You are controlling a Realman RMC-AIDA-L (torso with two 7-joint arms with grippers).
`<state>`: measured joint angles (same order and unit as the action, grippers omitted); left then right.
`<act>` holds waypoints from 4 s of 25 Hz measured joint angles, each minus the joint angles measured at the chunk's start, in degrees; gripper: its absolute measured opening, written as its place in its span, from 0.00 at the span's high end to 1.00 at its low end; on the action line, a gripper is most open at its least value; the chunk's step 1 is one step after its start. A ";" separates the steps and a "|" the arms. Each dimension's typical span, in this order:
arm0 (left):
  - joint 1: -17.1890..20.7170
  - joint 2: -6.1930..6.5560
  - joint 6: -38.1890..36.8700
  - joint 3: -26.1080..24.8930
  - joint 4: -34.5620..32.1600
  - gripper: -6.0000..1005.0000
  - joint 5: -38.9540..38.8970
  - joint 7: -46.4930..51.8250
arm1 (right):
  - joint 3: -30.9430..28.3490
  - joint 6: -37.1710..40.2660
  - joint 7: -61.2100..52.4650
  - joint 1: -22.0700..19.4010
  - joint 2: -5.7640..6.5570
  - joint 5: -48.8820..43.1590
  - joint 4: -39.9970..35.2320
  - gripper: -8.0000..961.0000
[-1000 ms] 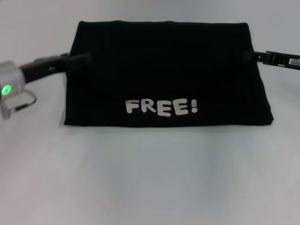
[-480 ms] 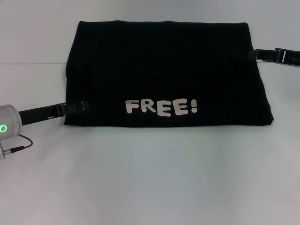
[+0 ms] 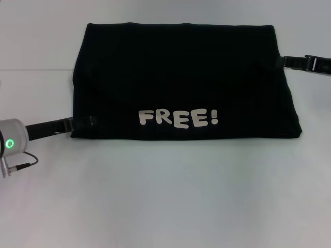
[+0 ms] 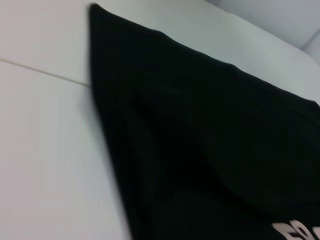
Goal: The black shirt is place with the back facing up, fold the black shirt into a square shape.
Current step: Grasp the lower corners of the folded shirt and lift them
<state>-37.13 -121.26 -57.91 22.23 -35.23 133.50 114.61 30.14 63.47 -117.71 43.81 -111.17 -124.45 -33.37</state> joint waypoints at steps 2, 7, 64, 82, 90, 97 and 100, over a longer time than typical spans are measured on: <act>-0.18 -0.06 -1.02 1.02 0.00 0.07 0.01 0.06 | -0.10 -0.03 -0.01 -0.09 0.00 0.01 0.00 0.29; -0.55 -0.09 -2.23 1.93 -0.03 0.07 0.04 0.01 | -0.33 -0.02 -0.03 -0.40 0.00 0.01 0.00 0.29; -1.42 0.24 -0.42 4.40 -2.09 0.96 5.97 -1.35 | 3.16 -2.03 -7.83 -2.13 -0.52 -11.20 0.87 0.33; -2.26 0.48 -0.29 4.88 -1.85 0.96 6.16 -1.42 | 4.18 -10.16 -6.70 -0.93 -1.68 -11.57 9.38 0.39; -2.34 0.50 -0.09 4.84 -1.73 0.96 6.95 -1.40 | 4.21 -9.63 -6.59 -1.41 -1.94 -11.32 9.23 0.56; -2.11 0.50 -0.24 4.84 -1.77 0.96 7.04 -1.33 | 4.36 -9.56 -6.47 -1.65 -1.94 -11.43 9.12 0.80; -2.06 0.50 -0.22 4.84 -1.77 0.96 7.04 -1.27 | 4.47 -9.67 -6.28 -1.84 -1.94 -11.54 9.10 0.90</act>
<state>-39.19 -120.76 -58.14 27.07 -37.01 140.54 113.34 34.61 53.79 -124.00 41.97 -113.12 -135.99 -24.27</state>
